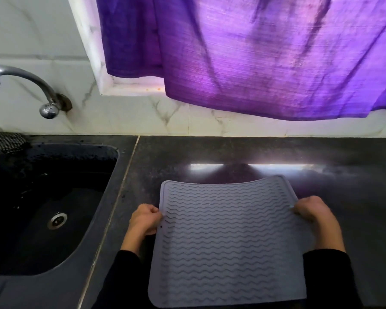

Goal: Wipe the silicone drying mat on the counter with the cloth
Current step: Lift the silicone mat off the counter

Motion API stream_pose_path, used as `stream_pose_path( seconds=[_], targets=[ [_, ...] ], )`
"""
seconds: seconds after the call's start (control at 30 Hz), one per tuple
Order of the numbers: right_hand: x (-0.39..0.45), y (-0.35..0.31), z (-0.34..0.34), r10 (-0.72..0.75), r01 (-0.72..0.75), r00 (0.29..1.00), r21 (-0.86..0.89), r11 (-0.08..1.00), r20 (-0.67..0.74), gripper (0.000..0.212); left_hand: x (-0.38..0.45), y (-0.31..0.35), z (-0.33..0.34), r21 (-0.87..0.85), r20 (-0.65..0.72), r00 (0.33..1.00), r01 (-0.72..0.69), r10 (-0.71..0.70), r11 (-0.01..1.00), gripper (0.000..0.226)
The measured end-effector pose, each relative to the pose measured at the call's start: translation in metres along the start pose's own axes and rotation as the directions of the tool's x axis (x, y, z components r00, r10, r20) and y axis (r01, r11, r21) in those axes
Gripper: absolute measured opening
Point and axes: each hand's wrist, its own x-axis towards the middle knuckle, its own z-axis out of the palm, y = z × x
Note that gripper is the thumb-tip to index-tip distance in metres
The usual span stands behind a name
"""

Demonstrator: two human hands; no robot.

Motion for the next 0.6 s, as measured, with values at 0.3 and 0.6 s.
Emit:
stream_pose_path(
  seconds=[0.3,0.6],
  targets=[
    [-0.04,-0.123,-0.034,-0.42,0.425,0.905,0.107,0.899,-0.069,0.009,-0.044,0.015,-0.049,-0.395,0.079,0.97,-0.181,0.23,0.901,0.008],
    [-0.039,-0.289,0.009,-0.766,0.765,0.639,-0.158,0.624,0.069,0.03,-0.048,-0.007,-0.056,-0.714,0.024,0.99,-0.08,0.139,0.695,0.017]
  ],
)
